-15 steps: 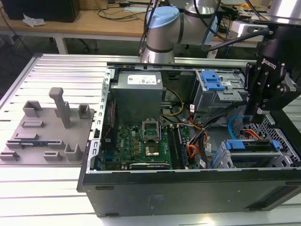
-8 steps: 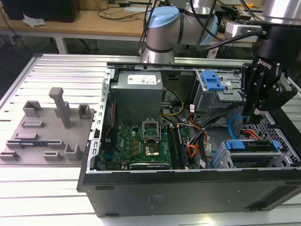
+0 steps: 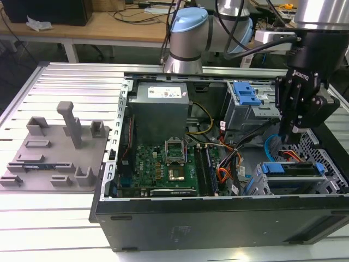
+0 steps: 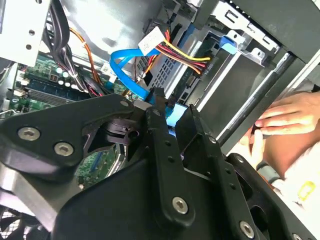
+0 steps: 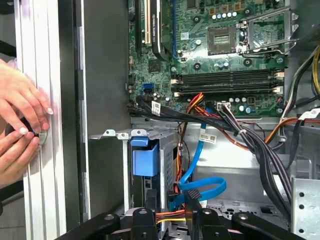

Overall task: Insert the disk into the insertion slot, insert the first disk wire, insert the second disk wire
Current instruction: 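Insert the second disk wire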

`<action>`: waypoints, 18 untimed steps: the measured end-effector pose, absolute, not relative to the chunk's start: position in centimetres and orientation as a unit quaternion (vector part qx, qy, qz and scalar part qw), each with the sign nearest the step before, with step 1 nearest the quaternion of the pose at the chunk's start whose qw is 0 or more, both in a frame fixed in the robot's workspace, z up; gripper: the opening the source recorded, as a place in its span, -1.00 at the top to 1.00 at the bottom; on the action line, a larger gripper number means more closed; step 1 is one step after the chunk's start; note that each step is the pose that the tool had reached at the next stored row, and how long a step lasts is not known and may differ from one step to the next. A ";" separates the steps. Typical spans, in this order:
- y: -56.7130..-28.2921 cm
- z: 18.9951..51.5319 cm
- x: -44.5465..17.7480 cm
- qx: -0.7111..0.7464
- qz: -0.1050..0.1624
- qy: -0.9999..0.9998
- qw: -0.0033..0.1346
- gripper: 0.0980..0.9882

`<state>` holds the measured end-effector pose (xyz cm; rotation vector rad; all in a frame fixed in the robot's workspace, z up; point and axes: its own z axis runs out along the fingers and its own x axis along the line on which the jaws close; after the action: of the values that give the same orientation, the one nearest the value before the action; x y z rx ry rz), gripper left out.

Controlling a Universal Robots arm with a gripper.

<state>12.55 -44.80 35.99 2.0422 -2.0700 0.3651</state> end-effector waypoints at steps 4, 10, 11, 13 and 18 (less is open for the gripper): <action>-44.7 35.8 12.4 0.695 0.128 -0.700 0.105 0.41; -44.6 35.7 12.4 0.697 0.136 -0.696 0.104 0.60; -44.6 35.7 12.4 0.697 0.137 -0.696 0.104 0.60; -44.5 35.6 12.2 0.697 0.138 -0.696 0.103 0.60; -44.5 35.5 12.0 0.697 0.139 -0.696 0.104 0.60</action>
<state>11.99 -44.49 35.48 2.0549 -2.0540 0.4096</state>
